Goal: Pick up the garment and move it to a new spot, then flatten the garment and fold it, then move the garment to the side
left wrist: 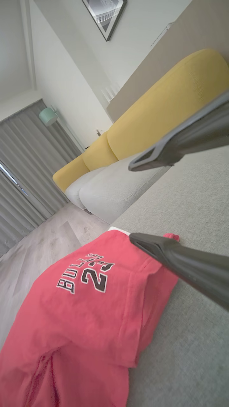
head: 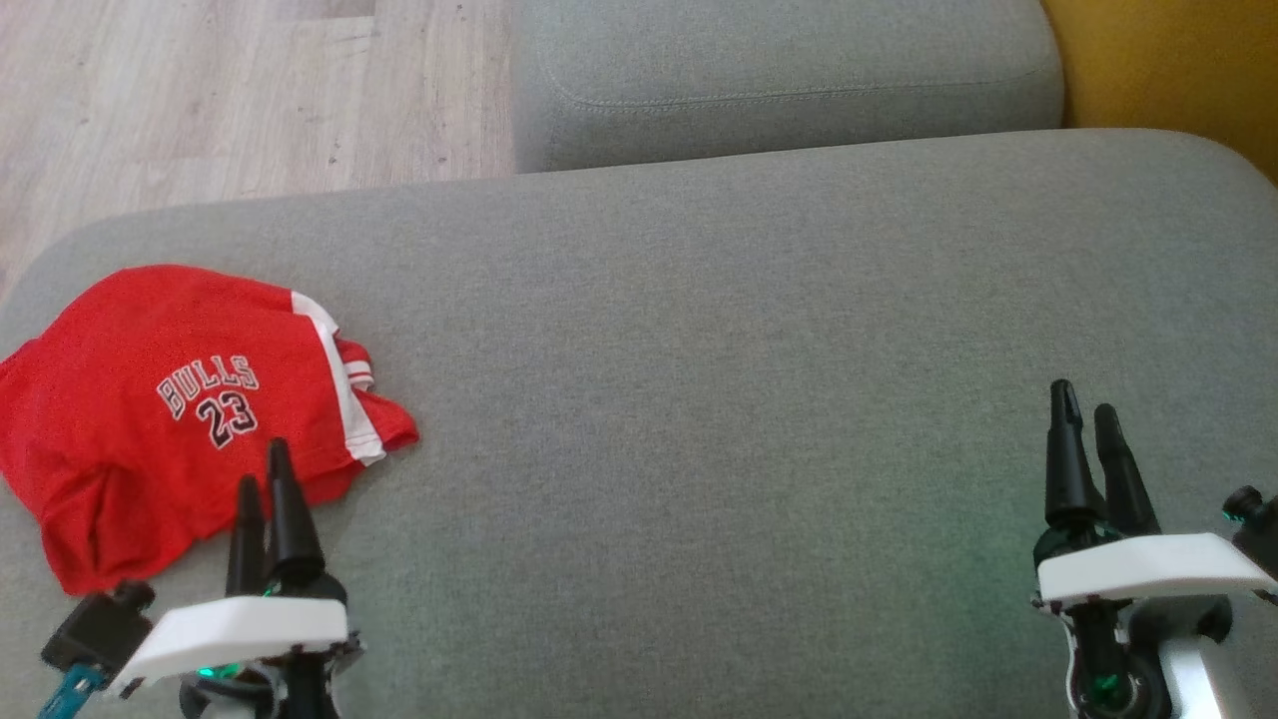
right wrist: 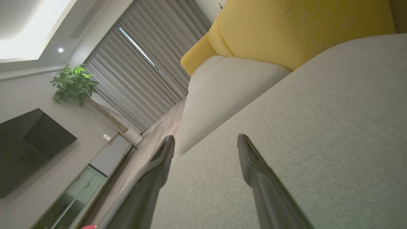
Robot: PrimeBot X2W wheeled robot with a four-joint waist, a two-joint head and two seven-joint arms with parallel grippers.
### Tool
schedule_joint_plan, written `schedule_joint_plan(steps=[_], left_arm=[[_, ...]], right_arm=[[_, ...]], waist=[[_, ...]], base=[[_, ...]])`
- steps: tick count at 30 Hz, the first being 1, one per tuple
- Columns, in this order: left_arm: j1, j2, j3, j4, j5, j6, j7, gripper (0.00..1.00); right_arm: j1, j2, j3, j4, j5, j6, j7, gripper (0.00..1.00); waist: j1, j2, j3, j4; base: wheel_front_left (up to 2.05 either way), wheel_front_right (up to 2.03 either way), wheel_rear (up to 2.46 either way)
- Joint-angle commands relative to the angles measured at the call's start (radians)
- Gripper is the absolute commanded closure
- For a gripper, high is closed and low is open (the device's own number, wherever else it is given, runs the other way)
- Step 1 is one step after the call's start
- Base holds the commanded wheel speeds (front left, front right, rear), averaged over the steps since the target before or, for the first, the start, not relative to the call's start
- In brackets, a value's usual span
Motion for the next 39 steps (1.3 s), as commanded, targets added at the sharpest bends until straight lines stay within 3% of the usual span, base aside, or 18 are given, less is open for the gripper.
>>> schedule_joint_plan(steps=[1, 26, 39], left_arm=[[-0.034, 0.006, 0.003, -0.044, 0.035, -0.004, -0.013, 0.00], [-0.031, 0.007, -0.105, -0.033, 0.446, 0.013, -0.084, 0.00], [-0.032, 0.007, -0.117, -0.018, 0.612, 0.056, -0.122, 0.00]], right_arm=[[-0.053, -0.006, 0.018, -0.045, -0.038, 0.000, -0.013, 0.00], [-0.051, -0.008, 0.039, -0.063, -0.397, -0.001, -0.083, 0.00], [-0.050, -0.008, 0.068, -0.084, -0.584, -0.001, -0.122, 0.00]], waist=[[0.0000, 0.0000, 0.000, -0.001], [0.0000, 0.0000, 0.003, -0.011], [0.0000, 0.0000, 0.001, -0.016]], base=[[0.00, 0.00, 0.00], [0.00, 0.00, 0.00], [0.00, 0.00, 0.00]])
